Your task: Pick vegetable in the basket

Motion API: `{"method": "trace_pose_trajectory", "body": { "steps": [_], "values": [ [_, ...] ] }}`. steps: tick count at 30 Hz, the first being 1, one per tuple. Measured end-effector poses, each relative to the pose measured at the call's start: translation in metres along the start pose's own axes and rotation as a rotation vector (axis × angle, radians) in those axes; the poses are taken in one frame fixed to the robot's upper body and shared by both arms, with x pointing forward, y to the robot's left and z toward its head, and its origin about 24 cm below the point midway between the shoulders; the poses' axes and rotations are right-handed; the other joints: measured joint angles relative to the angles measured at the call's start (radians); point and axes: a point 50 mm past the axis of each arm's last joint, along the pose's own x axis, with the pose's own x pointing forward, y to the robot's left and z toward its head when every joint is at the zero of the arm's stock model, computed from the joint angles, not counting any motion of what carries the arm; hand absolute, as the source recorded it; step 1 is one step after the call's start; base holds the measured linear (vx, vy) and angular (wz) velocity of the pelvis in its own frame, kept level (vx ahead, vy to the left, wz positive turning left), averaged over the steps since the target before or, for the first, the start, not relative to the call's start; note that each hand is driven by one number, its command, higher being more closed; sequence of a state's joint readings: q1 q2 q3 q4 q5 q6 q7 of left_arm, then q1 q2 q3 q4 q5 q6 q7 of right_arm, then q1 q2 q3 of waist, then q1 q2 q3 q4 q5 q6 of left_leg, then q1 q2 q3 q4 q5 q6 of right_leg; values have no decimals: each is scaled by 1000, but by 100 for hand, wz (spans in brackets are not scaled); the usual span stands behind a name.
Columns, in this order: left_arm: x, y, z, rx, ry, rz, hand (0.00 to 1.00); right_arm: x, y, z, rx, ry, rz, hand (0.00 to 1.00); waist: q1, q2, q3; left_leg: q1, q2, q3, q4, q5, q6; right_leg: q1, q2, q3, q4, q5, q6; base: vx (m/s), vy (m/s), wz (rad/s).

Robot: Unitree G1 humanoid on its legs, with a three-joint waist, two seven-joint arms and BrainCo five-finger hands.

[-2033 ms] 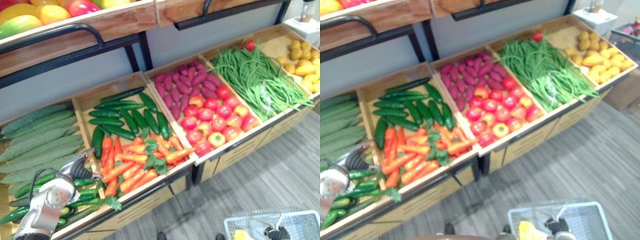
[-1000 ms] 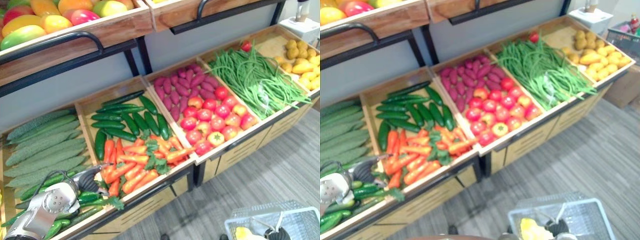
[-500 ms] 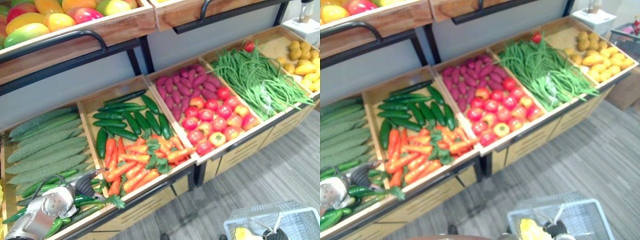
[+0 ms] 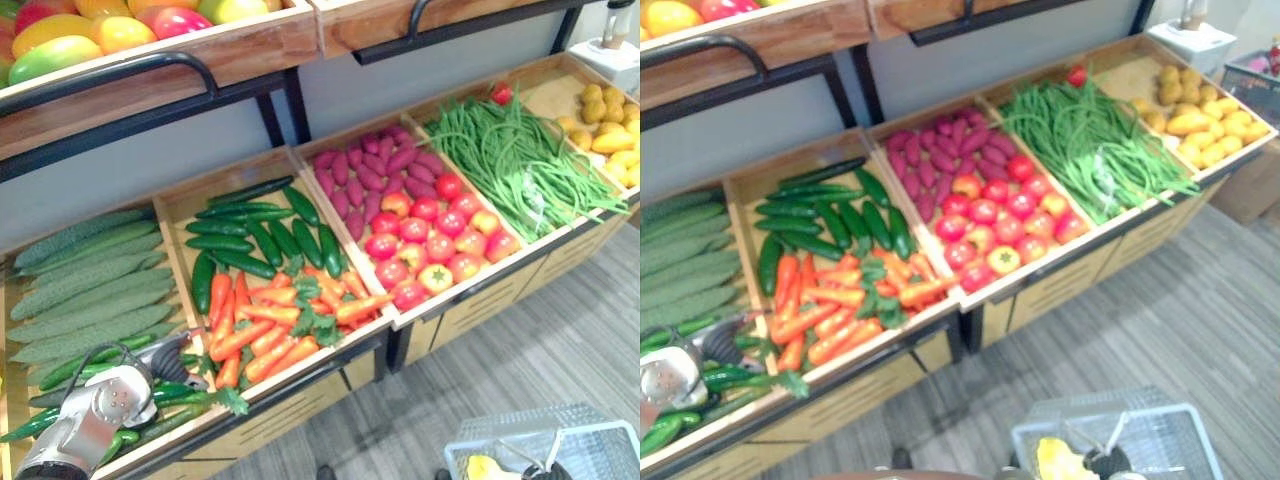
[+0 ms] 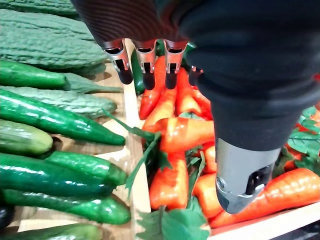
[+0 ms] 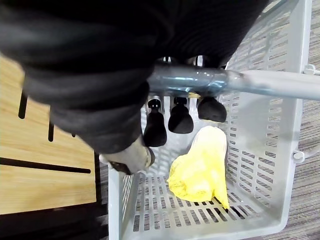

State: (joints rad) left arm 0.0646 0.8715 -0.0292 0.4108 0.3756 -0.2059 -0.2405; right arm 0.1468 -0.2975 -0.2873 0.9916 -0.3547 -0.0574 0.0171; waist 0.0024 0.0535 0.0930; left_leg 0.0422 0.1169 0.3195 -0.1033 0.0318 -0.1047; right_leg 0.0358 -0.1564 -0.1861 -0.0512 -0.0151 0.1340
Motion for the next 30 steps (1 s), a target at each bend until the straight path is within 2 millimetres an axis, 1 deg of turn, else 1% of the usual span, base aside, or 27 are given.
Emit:
{"method": "trace_pose_trajectory", "body": {
  "steps": [6,9,14,18,25,28,30],
  "values": [
    [1,1,1,-5,-3,8,0,1,-2,5,8,-11,-8,100,-2,2,13,-7,-1,7,4,0,0,-11,0,5,-2,0,0,28,-10,-3],
    [0,5,0,-11,2,25,0,2,-3,7,14,-17,-13,100,-3,3,23,-9,-1,12,5,0,0,-15,0,9,-2,0,0,9,-14,-4],
    [0,7,-1,-21,12,50,0,4,-5,16,19,-41,-22,100,-2,5,37,-31,-1,26,6,0,0,-47,0,24,-2,11,-4,-18,-13,-8],
    [5,5,6,-52,-11,69,0,4,-6,16,19,-42,-23,100,-2,6,44,-33,-2,27,6,0,0,-49,0,25,-2,12,-4,-4,-3,-1],
    [8,5,10,-69,-23,95,0,4,-10,20,12,-63,-36,100,-3,13,67,-40,-1,29,6,0,0,-60,0,30,1,12,-4,-2,-3,0],
    [10,1,13,-93,-28,106,0,5,-12,25,11,-86,-43,100,-3,13,72,-50,-1,32,6,0,0,-69,0,33,3,12,-4,0,0,0],
    [11,2,14,-96,-31,117,0,5,-13,28,11,-95,-46,100,-3,14,82,-51,-1,33,6,0,0,-71,1,34,3,12,-4,0,0,0]
  ]
}}
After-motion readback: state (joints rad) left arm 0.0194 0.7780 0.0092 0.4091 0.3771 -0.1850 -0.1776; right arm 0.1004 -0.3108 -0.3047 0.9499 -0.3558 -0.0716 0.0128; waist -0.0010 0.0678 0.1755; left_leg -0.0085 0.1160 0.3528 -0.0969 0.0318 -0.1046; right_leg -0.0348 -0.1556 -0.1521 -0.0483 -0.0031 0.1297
